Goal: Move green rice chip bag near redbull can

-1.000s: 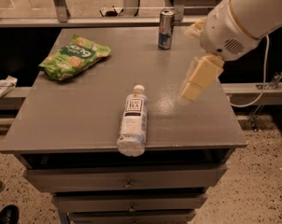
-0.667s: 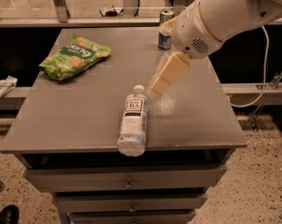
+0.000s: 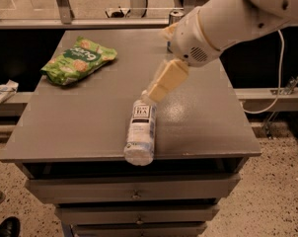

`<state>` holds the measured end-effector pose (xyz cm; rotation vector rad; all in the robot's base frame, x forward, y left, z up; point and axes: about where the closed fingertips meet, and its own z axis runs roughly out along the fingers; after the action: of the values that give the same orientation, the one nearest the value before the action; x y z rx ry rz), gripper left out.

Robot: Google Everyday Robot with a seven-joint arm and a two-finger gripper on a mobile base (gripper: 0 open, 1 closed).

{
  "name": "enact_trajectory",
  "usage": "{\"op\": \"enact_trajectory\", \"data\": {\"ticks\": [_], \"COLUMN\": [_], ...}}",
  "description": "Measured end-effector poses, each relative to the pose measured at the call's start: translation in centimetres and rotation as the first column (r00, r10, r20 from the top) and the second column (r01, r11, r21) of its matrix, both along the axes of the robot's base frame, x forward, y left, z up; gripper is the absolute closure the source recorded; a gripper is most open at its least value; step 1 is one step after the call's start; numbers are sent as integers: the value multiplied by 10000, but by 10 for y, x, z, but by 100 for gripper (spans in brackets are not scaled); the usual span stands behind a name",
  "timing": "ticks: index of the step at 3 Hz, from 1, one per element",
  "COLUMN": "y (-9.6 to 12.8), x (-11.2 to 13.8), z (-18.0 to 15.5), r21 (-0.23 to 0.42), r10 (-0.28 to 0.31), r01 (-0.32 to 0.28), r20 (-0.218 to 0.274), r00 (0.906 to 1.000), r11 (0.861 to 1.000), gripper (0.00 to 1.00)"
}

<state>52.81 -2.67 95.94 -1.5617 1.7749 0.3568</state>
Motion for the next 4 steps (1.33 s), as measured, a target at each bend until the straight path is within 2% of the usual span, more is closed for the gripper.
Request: {"op": "enact_trajectory", "data": {"ticks": [1, 2, 4], "y": [51, 111, 173], "x": [23, 60, 105], "z": [-27, -56, -78], "r21": [916, 1957, 2715], "r10": [252, 295, 241], "r01": [-253, -312, -327], "r20": [25, 117, 349], "r00": [9997, 9995, 9991], "r11": [9955, 9802, 9619], "gripper": [0, 0, 0]}}
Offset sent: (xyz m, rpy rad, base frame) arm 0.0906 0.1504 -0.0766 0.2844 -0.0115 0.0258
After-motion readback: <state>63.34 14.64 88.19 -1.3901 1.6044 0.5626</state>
